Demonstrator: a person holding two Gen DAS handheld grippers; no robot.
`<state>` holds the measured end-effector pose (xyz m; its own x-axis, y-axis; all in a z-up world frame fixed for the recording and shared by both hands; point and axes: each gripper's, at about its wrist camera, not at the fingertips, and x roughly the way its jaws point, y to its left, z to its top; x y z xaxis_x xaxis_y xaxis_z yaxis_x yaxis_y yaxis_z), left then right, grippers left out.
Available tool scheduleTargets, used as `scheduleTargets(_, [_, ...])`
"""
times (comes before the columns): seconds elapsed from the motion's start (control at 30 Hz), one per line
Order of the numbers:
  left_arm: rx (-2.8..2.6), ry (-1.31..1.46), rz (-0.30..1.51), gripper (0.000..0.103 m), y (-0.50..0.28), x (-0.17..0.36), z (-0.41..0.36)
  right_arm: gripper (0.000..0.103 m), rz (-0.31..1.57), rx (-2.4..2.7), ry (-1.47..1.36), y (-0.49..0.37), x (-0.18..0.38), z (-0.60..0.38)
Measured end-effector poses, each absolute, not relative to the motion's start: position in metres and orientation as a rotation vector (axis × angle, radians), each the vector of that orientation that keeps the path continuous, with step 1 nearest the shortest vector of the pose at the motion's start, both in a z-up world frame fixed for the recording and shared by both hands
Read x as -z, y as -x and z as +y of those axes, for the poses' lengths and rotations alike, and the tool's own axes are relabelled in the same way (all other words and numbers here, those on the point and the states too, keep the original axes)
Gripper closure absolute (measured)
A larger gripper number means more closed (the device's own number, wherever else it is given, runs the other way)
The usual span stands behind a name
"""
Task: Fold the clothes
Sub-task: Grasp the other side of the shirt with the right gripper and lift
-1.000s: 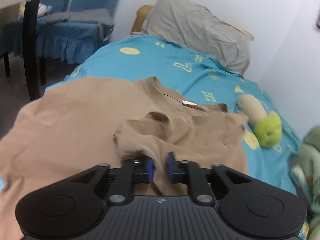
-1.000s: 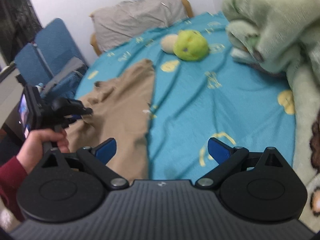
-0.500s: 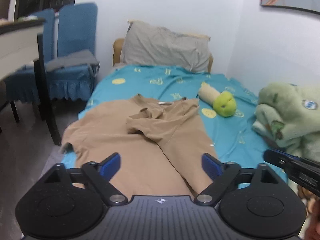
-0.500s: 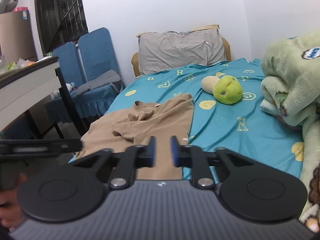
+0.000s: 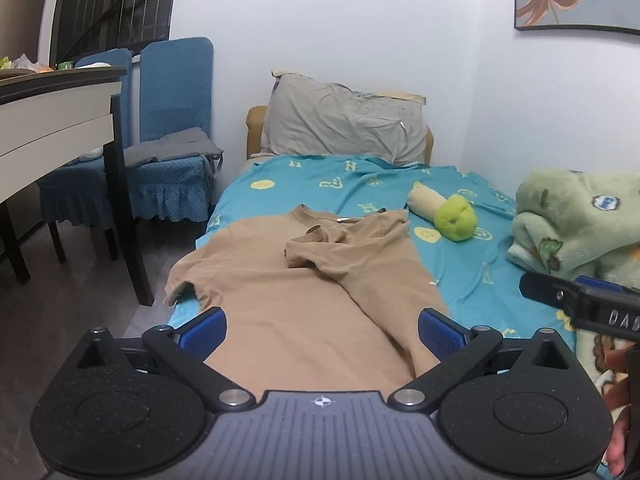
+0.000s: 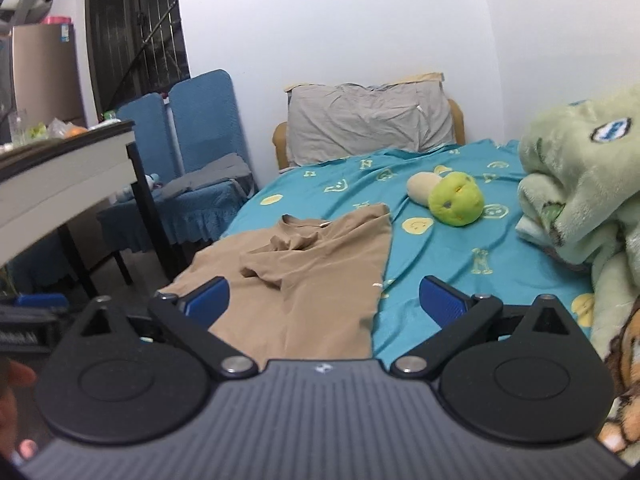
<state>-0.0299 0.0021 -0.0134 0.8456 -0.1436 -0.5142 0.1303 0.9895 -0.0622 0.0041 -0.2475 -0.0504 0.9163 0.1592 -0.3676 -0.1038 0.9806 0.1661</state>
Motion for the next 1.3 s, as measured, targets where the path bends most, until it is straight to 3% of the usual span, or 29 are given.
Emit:
scheduleTargets(0.4, [0.11, 0.103, 0.626, 0.0, 0.013, 0.011, 0.082, 0.001, 0.462, -0.395, 0.029, -0.099, 0.035, -0.142])
scheduleTargets(0.67, [0.065, 0.143, 0.71, 0.0, -0.014, 0.041, 0.122, 0.006, 0.557, -0.626, 0.251, -0.199, 0.07, -0.006])
scheduleTargets(0.8, [0.05, 0.169, 0.738, 0.0, -0.027, 0.057, 0.136, 0.029, 0.625, -0.694, 0.347, -0.232, 0.101, 0.046])
scheduleTargets(1.07, [0.045, 0.256, 0.792, 0.001, -0.047, 0.082, 0.157, 0.031, 0.728, -0.791, 0.559, -0.282, 0.161, 0.127])
scheduleTargets(1.17, [0.046, 0.251, 0.815, 0.001, -0.055, 0.089, 0.154, 0.049, 0.722, -0.77, 0.654, -0.286, 0.171, 0.135])
scheduleTargets(1.23, [0.043, 0.246, 0.818, 0.001, -0.056, 0.091, 0.152, 0.075, 0.706, -0.742, 0.687, -0.287, 0.172, 0.136])
scheduleTargets(1.27, [0.041, 0.243, 0.819, 0.001, -0.057, 0.092, 0.151, 0.095, 0.701, -0.72, 0.667, -0.288, 0.167, 0.132])
scheduleTargets(1.3, [0.039, 0.241, 0.82, 0.001, -0.057, 0.093, 0.15, 0.095, 0.705, -0.701, 0.613, -0.29, 0.161, 0.127])
